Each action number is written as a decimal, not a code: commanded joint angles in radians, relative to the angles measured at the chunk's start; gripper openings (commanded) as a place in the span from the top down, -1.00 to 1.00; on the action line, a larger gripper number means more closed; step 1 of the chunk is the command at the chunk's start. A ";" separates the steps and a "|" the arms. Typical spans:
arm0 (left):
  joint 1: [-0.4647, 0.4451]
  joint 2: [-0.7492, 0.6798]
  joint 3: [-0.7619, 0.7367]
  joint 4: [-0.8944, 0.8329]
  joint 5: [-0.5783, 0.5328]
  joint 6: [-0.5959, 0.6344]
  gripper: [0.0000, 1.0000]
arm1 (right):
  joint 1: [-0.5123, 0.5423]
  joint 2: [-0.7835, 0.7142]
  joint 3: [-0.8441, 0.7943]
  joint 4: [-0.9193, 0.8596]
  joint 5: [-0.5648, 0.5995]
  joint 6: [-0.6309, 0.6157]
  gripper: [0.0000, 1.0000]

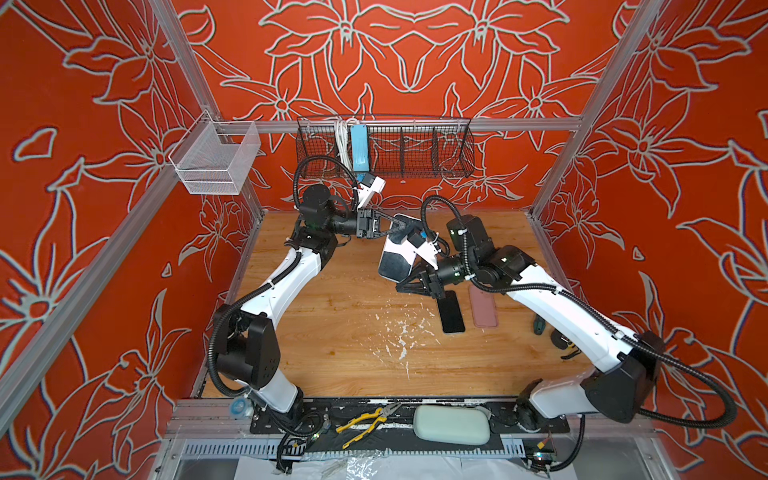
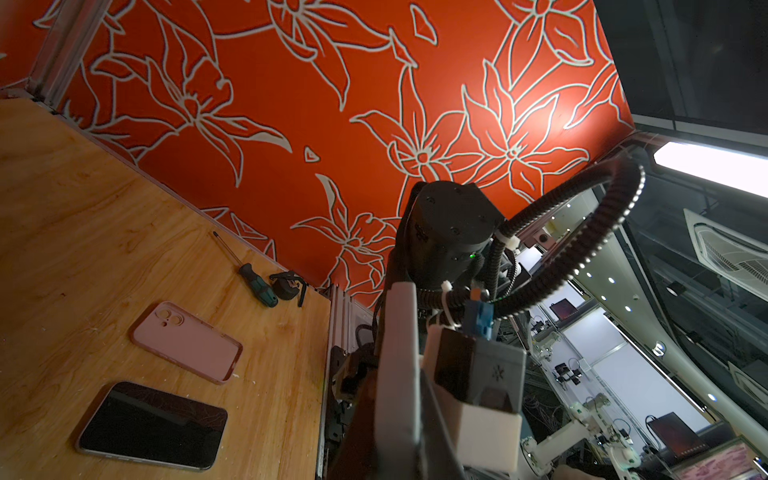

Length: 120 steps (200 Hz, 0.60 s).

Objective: Take the phone out of the phone case

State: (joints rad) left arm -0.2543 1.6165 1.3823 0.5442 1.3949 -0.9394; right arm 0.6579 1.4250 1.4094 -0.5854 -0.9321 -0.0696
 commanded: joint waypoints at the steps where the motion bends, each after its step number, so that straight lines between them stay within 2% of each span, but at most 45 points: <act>1: -0.018 0.056 0.018 0.030 -0.062 -0.017 1.00 | 0.075 0.013 0.074 0.007 -0.004 -0.129 0.79; 51: -0.026 0.088 0.026 0.158 -0.044 -0.145 1.00 | 0.112 0.041 0.094 -0.033 0.111 -0.197 0.79; 83: -0.047 0.086 0.022 0.177 -0.036 -0.174 1.00 | 0.117 0.033 0.082 -0.031 0.175 -0.224 0.80; 120: -0.058 0.072 -0.008 0.269 -0.040 -0.244 1.00 | 0.114 0.015 0.062 -0.016 0.196 -0.235 0.82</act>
State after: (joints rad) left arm -0.2924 1.6863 1.3876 0.6868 1.4475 -1.1328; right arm 0.7506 1.4639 1.4551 -0.6754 -0.7235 -0.2337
